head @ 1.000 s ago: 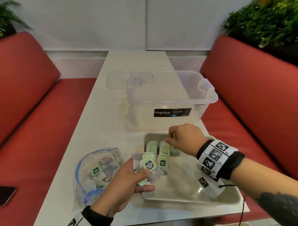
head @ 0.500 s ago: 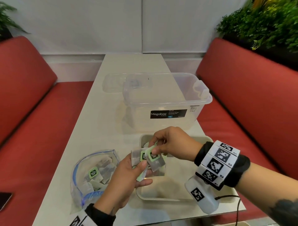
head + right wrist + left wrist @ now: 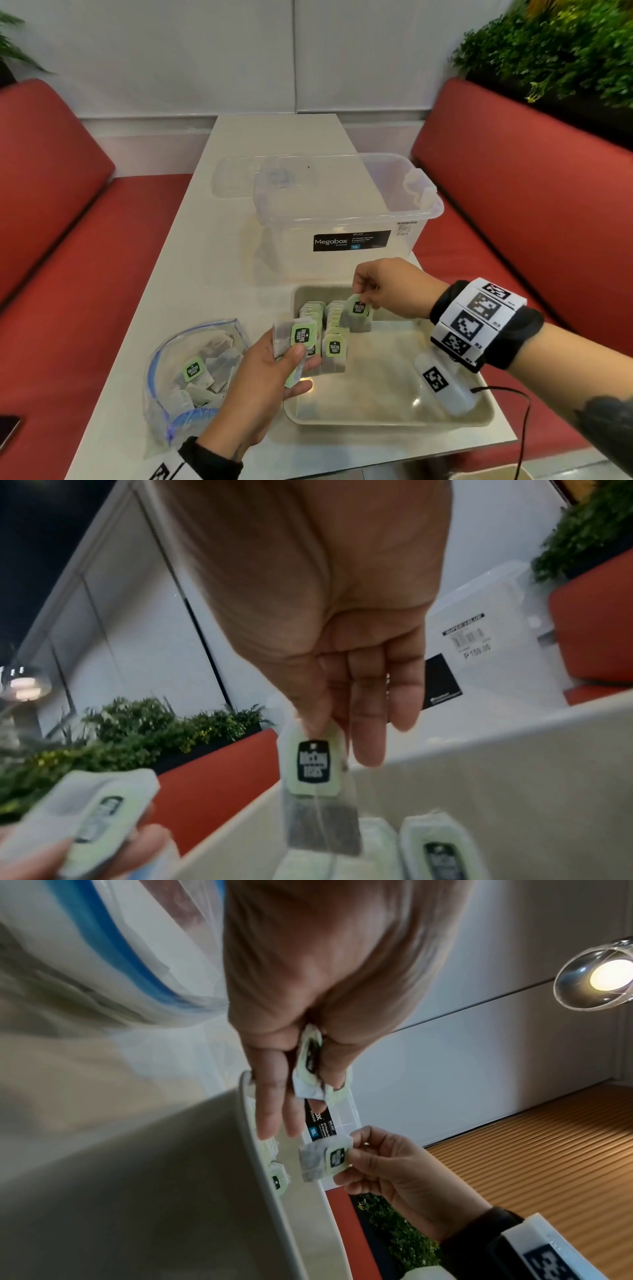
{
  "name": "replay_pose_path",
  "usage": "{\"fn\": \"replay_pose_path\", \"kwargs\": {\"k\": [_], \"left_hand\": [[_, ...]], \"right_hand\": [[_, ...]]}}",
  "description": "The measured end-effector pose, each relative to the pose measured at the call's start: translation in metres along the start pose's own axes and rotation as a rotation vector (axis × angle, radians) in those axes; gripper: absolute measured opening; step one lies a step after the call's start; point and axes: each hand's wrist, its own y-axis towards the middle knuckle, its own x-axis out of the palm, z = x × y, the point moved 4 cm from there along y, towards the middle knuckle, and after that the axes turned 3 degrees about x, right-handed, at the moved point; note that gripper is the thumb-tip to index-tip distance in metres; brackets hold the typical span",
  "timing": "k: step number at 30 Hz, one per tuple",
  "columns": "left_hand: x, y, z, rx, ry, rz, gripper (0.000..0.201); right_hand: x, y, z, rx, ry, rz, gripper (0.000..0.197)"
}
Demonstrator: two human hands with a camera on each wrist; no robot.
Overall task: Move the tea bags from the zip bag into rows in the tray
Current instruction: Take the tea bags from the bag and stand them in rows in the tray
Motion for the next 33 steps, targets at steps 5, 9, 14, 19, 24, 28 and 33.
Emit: {"fn": "replay_pose_path", "kwargs": {"k": [5,9,14,19,24,28,33], "left_hand": [[0.0,-0.001,0.0,-0.012,-0.015,-0.011,0.023],[-0.001,-0.001,-0.001,-0.016,-0.022,-0.004,0.023],[-0.001,0.0,-0.002,-0.03,-0.032,-0.006,0.024],[-0.002,0.0,-0.003,-0.05,-0.041,-0.006,0.024],[-0.002,0.001,-0.003,-0.053,-0.039,-0.006,0.024],[-0.001,0.001,-0.003,-0.058,-0.039,-0.009,0.025],[0.0,0.001,-0.001,-0.053,-0.075,-0.008,0.023]], "right_hand": [[0.005,0.008,0.02,0.045,-0.103,-0.016,0.01],[0.016,0.015,0.028,0.112,-0.211,-0.019,0.006],[0.032,0.025,0.031,0.147,-0.369,-0.056,0.015],[0.041,0.031,0.03,0.138,-0.474,-0.024,0.015],[0.045,0.032,0.03,0.129,-0.549,0.013,0.019],[0.048,0.032,0.031,0.138,-0.574,0.015,0.021],[0.048,0.031,0.032,0.12,-0.587,0.028,0.02]]}}
